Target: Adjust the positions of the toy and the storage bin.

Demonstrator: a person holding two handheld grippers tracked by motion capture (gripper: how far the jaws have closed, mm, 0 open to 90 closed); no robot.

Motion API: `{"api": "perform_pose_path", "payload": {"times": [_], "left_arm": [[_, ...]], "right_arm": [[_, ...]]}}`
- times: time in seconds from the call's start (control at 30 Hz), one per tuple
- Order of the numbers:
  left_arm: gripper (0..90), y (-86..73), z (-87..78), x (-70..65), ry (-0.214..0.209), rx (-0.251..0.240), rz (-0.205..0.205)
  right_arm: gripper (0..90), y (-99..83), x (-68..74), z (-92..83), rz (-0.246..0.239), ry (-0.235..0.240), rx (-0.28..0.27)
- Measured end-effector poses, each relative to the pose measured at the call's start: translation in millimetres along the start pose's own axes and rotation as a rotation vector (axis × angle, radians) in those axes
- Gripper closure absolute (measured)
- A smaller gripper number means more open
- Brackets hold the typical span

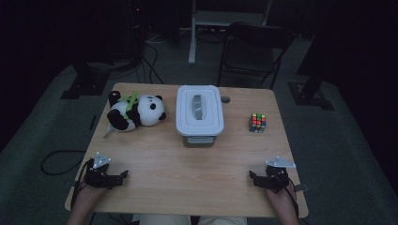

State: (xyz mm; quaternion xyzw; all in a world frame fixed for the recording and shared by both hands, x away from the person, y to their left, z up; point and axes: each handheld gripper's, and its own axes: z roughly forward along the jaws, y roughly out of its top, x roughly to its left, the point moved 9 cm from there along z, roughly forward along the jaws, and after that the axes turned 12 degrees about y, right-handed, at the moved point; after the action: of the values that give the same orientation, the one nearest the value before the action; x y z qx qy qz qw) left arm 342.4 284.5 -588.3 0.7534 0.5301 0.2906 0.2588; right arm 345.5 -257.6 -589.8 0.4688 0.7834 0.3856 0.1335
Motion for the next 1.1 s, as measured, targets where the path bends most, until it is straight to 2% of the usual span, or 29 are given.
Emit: {"api": "perform_pose_path", "payload": {"times": [0.33, 0.4, 0.47, 0.53, 0.57, 0.67, 0.73, 0.77, 0.9, 0.97, 1.0, 1.1], "left_arm": [[6.4, 0.4, 0.1, -0.2, -0.003, 0.000, 0.003], [6.4, 0.5, 0.1, -0.8, -0.009, -0.001, 0.010], [6.4, 2.3, 0.8, -0.8, -0.020, 0.006, 0.003], [6.4, 6.8, 2.3, -3.9, -0.048, 0.009, -0.016], [6.4, 9.4, 3.0, -6.0, -0.051, 0.011, -0.011], [6.3, 20.7, 2.9, -16.0, -0.063, 0.012, 0.015], [6.3, 31.5, 0.4, -22.8, -0.088, 0.002, 0.002], [6.3, 37.2, -0.9, -24.8, -0.085, -0.003, -0.002], [6.3, 60.6, -7.4, -36.0, -0.108, -0.028, 0.016], [6.3, 71.7, -10.3, -40.9, -0.122, -0.043, 0.017], [6.4, 79.1, -12.3, -45.8, -0.141, -0.048, 0.016], [6.4, 99.4, -15.7, -56.0, -0.145, -0.071, 0.041]], "right_arm": [[13.7, -0.4, 0.9, -0.8, -0.007, 0.009, 0.022], [13.9, 0.4, 3.0, -1.8, 0.010, 0.036, 0.031], [15.6, 3.9, 5.3, -2.1, 0.051, 0.078, 0.024], [17.4, 9.9, 6.3, -2.5, 0.067, 0.085, 0.001], [17.4, 13.8, 6.5, -3.1, 0.071, 0.081, -0.010], [17.3, 30.1, 10.0, -6.4, 0.086, 0.099, -0.055], [17.3, 41.1, 12.4, -8.4, 0.081, 0.096, -0.074], [17.3, 46.6, 13.8, -8.9, 0.080, 0.097, -0.085], [14.9, 68.4, 19.4, -10.6, 0.077, 0.089, -0.137], [13.8, 78.1, 23.6, -10.6, 0.062, 0.090, -0.157], [13.8, 81.8, 25.8, -10.7, 0.057, 0.097, -0.166], [13.8, 98.9, 33.2, -10.0, 0.042, 0.107, -0.201]]}}
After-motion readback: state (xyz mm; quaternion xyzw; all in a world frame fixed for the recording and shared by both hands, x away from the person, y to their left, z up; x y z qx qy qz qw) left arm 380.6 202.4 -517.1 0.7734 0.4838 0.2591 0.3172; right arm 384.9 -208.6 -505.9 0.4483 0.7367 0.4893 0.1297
